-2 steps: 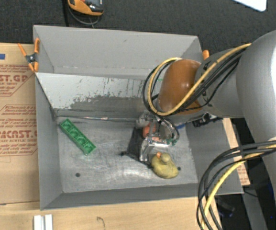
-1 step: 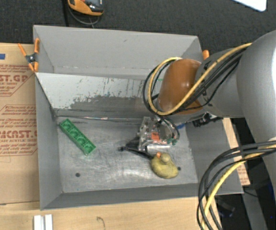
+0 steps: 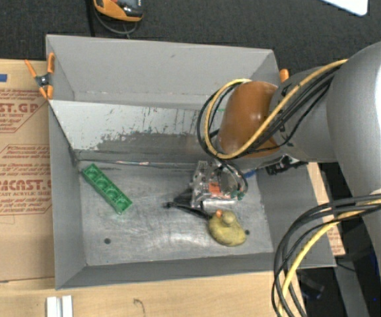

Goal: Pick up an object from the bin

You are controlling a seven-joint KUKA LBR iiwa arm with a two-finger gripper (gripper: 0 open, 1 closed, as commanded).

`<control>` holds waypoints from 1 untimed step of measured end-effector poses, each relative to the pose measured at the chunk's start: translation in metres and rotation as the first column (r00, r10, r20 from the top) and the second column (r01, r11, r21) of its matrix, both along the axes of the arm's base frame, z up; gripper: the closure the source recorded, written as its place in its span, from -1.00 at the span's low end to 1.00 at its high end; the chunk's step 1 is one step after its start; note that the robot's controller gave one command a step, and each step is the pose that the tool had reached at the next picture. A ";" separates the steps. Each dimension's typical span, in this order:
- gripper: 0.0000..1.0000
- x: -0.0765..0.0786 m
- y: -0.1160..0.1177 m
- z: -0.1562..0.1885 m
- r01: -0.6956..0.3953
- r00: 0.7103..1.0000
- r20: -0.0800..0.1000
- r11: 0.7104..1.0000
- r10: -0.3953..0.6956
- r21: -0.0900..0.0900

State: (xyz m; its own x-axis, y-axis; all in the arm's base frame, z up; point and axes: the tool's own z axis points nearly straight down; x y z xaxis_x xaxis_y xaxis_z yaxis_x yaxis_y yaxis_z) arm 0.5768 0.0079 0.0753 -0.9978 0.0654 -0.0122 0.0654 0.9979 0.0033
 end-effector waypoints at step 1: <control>1.00 -0.045 0.006 0.089 -0.383 0.924 -0.009 0.924 0.383 -0.003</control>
Offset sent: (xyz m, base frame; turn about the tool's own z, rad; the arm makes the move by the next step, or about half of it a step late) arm 0.0000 0.0000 0.0000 0.0000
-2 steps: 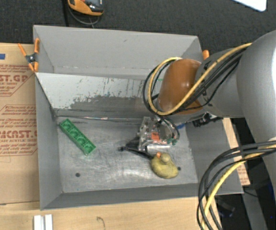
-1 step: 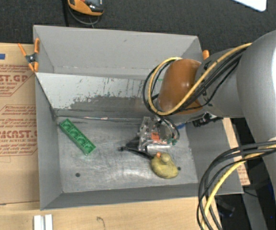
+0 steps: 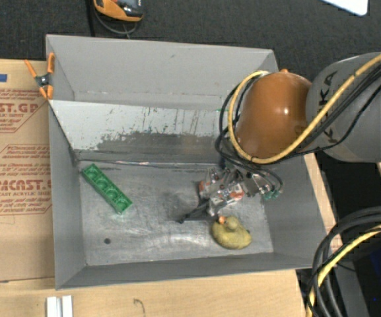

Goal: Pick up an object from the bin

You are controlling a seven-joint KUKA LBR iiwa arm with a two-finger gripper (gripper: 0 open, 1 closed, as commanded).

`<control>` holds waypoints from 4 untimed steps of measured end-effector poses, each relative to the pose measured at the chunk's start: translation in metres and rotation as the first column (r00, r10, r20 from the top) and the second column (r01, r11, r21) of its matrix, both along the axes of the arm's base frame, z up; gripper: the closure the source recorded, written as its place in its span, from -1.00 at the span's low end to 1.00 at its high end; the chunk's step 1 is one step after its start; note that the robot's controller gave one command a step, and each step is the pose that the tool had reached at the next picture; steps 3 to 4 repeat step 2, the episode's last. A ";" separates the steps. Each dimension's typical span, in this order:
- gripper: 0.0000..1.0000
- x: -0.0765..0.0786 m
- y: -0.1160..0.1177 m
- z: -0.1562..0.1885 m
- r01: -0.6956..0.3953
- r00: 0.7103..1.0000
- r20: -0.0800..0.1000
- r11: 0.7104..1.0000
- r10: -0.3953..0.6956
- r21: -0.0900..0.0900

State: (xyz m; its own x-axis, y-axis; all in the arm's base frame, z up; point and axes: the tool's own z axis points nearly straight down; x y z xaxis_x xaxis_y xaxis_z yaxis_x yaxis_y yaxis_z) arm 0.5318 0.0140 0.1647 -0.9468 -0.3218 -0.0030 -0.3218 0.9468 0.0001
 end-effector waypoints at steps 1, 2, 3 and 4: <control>1.00 0.000 0.000 0.000 0.000 1.000 -0.001 1.000 0.000 0.000; 1.00 0.001 -0.004 0.057 -0.070 0.998 0.000 0.998 0.070 0.000; 1.00 0.001 -0.004 0.057 -0.070 0.998 0.000 0.998 0.070 0.000; 1.00 0.001 -0.004 0.057 -0.070 0.998 0.000 0.998 0.070 0.000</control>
Offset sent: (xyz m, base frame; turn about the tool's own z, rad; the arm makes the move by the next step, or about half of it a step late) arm 0.0005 -0.0044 0.0570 -0.0702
